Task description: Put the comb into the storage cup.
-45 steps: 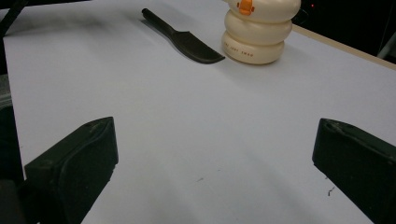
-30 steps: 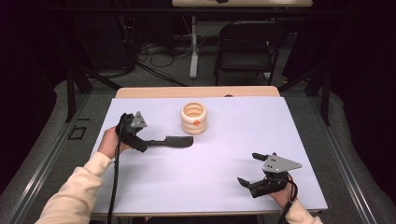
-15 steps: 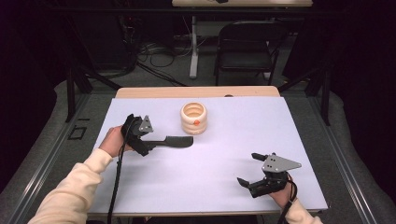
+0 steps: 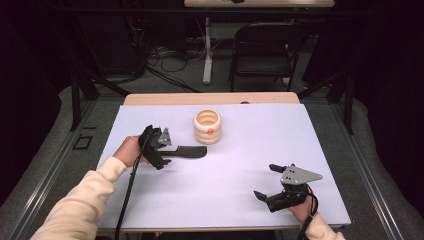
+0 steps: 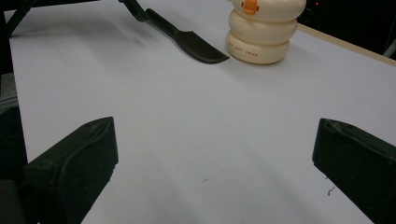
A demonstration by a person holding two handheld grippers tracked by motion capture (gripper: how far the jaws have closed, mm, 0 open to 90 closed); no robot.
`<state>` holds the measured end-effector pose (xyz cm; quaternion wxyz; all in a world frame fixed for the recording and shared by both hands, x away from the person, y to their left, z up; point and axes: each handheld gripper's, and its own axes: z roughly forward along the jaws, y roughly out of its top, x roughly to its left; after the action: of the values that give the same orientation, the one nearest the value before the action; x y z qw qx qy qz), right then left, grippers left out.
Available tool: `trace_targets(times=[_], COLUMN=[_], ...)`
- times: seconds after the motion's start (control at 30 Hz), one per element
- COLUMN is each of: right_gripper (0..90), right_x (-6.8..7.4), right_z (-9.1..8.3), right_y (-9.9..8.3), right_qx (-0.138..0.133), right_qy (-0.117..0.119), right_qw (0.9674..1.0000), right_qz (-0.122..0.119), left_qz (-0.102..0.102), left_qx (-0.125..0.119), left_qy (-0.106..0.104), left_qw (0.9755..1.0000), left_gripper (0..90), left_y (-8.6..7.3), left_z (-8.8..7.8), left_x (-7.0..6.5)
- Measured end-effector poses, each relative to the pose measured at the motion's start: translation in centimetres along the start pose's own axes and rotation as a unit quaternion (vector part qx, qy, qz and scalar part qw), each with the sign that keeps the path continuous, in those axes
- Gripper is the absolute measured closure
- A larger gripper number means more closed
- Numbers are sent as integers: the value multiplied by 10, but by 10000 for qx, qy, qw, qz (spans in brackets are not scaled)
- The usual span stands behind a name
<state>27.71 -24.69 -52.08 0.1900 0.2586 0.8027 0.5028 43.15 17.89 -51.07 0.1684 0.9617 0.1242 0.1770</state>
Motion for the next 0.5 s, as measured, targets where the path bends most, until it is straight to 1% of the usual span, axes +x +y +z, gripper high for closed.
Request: trace_targets(times=[0.13, 0.2, 0.23, 0.27, 0.3, 0.37, 0.4, 0.43, 0.47, 0.5], right_gripper=[0, 0, 0, 0, 0, 0, 0, 0, 0, 0], right_x=[0, 0, 0, 0, 0, 0, 0, 0, 0, 0], right_z=[0, 0, 0, 0, 1, 1, 1, 1, 1, 1], right_y=[0, 0, 0, 0, 0, 0, 0, 0, 0, 0], right_qx=[13, 7, 7, 15, 29, 31, 35, 35, 37, 39], right_qy=[16, 17, 17, 28, 30, 30, 43, 43, 42, 57], right_qw=[10000, 10000, 10000, 10000, 10000, 10000, 10000, 10000, 10000, 10000], right_qz=[26, 13, 13, 11, 8, 9, 18, 18, 23, 49], left_qz=[73, 94, 121, 154, 169, 174, 168, 196, 209, 246], left_qx=[78, 98, 124, 151, 134, 184, 189, 218, 240, 276], left_qy=[-77, -134, -109, -132, -157, -137, -182, -155, -191, -215], left_qw=[9999, 9998, 9998, 9997, 9996, 9996, 9995, 9995, 9993, 9991], left_gripper=[33, 79, 79, 100, 156, 166, 223, 233, 233, 290], left_y=[3, 3, 4, 4, 4, 5, 5, 6, 6, 7], left_z=[4, 4, 5, 5, 4, 4, 4, 5, 5, 5], left_x=[0, -1, -1, -1, -1, -1, -1, -1, -1, -1])
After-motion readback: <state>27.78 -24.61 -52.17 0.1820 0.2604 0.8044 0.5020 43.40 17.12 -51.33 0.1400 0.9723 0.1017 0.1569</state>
